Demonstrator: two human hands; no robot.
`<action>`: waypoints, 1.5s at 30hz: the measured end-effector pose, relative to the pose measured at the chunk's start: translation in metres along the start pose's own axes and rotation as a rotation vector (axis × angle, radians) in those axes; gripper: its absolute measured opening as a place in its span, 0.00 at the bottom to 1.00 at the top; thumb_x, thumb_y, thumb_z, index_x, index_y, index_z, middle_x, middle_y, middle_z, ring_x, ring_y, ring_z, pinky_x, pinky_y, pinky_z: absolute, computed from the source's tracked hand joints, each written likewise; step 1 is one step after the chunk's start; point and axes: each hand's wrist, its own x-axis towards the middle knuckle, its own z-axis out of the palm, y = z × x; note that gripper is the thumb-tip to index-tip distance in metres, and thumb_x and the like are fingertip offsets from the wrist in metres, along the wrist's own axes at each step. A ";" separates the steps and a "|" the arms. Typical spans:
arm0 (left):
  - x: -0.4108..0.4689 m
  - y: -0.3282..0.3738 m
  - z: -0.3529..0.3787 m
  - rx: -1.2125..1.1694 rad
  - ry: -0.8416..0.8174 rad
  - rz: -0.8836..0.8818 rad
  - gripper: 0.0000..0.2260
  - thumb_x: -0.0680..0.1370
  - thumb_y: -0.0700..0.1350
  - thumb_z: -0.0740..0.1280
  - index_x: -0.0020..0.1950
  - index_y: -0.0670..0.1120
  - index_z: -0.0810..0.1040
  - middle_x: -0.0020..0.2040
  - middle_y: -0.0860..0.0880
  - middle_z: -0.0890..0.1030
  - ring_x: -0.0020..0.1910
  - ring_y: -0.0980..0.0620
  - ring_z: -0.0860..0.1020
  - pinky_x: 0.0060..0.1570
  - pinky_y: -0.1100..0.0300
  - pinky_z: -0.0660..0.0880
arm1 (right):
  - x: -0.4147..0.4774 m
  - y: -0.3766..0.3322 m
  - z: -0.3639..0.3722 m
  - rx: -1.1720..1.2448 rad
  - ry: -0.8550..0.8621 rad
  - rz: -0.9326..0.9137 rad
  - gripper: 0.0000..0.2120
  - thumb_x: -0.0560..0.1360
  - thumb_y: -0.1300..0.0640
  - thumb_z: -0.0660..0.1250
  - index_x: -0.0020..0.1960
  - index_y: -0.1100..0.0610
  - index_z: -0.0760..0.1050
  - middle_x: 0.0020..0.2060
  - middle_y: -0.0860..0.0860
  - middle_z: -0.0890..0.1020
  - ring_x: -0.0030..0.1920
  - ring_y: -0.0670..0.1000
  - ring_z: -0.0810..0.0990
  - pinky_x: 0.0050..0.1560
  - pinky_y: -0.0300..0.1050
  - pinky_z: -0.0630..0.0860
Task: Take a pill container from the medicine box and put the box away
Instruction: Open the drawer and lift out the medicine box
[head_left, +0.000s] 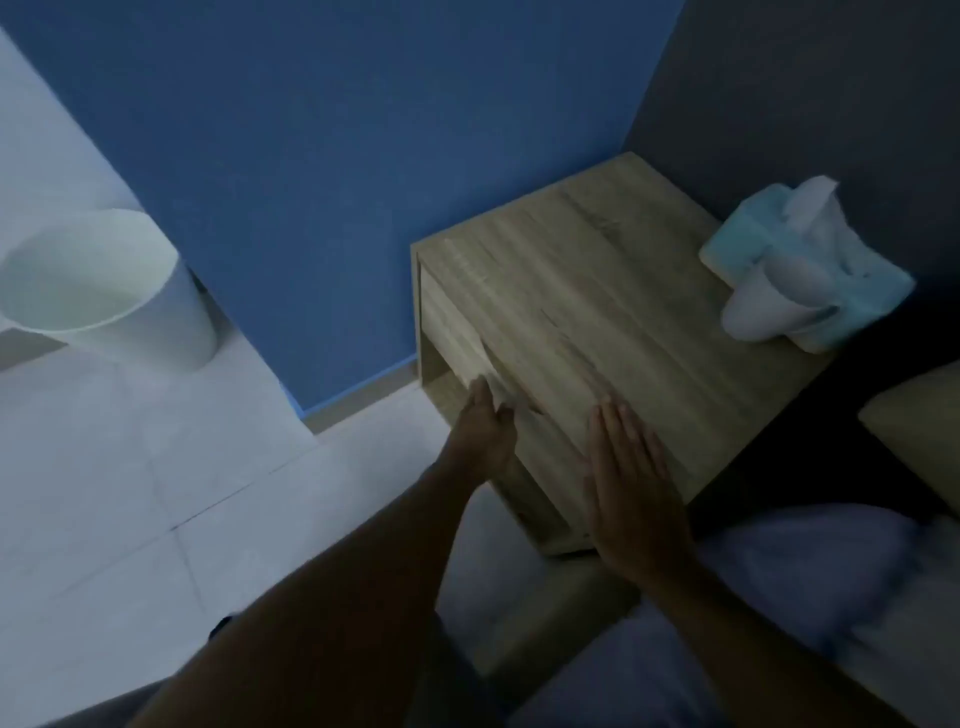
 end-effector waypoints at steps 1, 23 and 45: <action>0.004 0.001 0.005 -0.070 0.036 0.030 0.32 0.81 0.52 0.58 0.80 0.46 0.44 0.81 0.47 0.52 0.78 0.49 0.54 0.75 0.54 0.55 | 0.002 0.000 0.001 0.006 -0.006 0.009 0.30 0.81 0.49 0.48 0.80 0.61 0.56 0.80 0.58 0.60 0.80 0.57 0.57 0.76 0.59 0.60; -0.017 -0.044 -0.035 -0.245 0.056 -0.014 0.42 0.77 0.42 0.66 0.78 0.56 0.38 0.71 0.44 0.70 0.43 0.62 0.76 0.28 0.76 0.73 | 0.003 0.001 0.006 0.085 0.046 0.027 0.29 0.82 0.49 0.47 0.80 0.60 0.55 0.80 0.57 0.60 0.80 0.55 0.57 0.77 0.58 0.60; -0.089 -0.092 -0.099 0.022 0.125 -0.109 0.41 0.75 0.48 0.69 0.77 0.49 0.43 0.71 0.44 0.68 0.59 0.50 0.72 0.45 0.62 0.77 | 0.002 -0.006 -0.002 0.092 0.043 0.033 0.28 0.81 0.54 0.52 0.79 0.65 0.59 0.78 0.61 0.62 0.79 0.60 0.60 0.77 0.58 0.58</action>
